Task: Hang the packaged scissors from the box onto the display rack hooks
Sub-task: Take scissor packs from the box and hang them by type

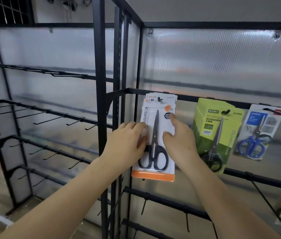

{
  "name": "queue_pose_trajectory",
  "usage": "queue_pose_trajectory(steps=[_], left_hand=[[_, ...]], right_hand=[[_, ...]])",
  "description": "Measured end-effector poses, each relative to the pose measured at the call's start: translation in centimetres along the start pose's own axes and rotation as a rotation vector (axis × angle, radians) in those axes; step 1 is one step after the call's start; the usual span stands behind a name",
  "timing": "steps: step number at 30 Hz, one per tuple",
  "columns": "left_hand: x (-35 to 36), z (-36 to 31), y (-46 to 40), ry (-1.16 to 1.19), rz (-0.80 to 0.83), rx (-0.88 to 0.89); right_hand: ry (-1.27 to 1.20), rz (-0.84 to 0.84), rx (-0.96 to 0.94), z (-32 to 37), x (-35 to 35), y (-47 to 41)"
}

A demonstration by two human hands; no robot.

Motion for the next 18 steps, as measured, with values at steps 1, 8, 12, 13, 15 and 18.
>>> queue_pose_trajectory(steps=[1,8,12,13,15,18], left_hand=[[0.0,0.1,0.0,0.050,-0.003,-0.026],[-0.1,0.6,0.5,0.163,0.018,-0.087],[0.2,0.9,0.4,0.479,0.059,-0.281],[0.5,1.2,0.4,0.599,0.079,-0.372],[0.9,1.5,0.6,0.761,0.096,-0.494],[0.9,1.4,0.7,0.828,0.032,-0.530]], right_hand=[[-0.019,0.003,-0.009,0.0,0.0,0.4],[-0.215,-0.080,-0.045,-1.1,-0.5,2.5],[-0.277,-0.121,-0.074,-1.2,-0.3,2.9],[-0.268,-0.132,-0.103,-1.2,-0.3,3.3],[-0.253,-0.154,-0.141,-1.5,-0.2,3.9],[-0.259,-0.176,-0.138,-1.9,-0.2,4.0]])
Point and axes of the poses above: each hand's wrist, its own y-axis away from the middle knuckle, its own x-axis out of the palm, z = x × y, the point moved 6 cm from there along -y, towards the middle knuckle, and after that the axes turned 11 degrees about -z, right-handed, at the moved point
